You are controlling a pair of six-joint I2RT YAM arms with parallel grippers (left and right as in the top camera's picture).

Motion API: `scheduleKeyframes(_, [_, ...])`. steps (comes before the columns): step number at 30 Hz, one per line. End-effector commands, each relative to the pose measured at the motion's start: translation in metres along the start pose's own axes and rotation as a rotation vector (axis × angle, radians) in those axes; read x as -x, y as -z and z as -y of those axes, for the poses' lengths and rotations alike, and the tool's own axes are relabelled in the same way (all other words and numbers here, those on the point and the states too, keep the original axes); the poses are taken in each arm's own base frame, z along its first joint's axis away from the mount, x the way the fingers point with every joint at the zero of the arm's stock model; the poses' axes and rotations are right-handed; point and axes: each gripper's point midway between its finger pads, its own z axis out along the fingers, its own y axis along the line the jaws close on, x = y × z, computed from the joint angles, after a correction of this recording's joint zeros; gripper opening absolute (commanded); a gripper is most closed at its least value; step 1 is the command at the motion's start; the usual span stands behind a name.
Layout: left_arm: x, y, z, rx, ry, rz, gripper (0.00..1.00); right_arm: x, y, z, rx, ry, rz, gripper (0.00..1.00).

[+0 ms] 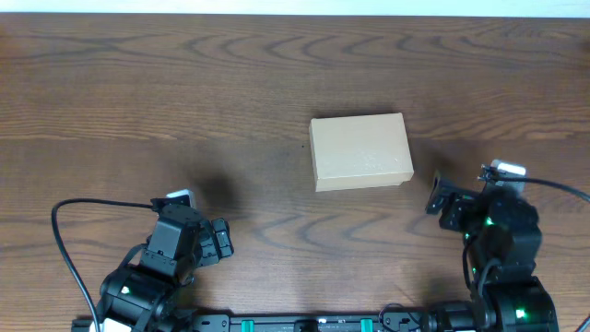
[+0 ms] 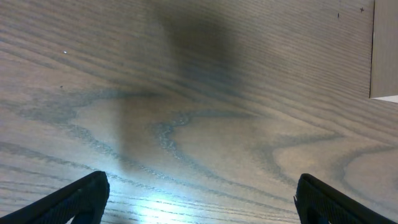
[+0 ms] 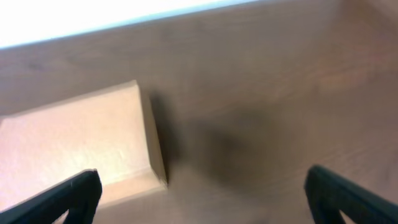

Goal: Pack container

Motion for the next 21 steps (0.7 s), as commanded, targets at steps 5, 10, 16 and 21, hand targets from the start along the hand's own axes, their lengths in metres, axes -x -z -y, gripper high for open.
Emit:
scheduleKeyframes(5, [-0.002, -0.002, -0.003, 0.009, 0.007, 0.001, 0.95, 0.025, -0.001, -0.006, 0.04, 0.166, 0.265, 0.99])
scheduleKeyframes(10, [-0.002, -0.002, -0.003, 0.009, 0.007, 0.001, 0.95, 0.025, -0.002, -0.008, 0.059, 0.158, 0.379, 0.99])
scheduleKeyframes(16, [-0.002, -0.002, -0.003, 0.009, 0.007, 0.001, 0.95, 0.034, 0.007, -0.003, 0.044, 0.198, 0.526, 0.99])
scheduleKeyframes(21, [-0.002, -0.002, -0.003, 0.009, 0.007, 0.001, 0.95, 0.028, 0.008, 0.004, 0.029, 0.202, 0.546, 0.99])
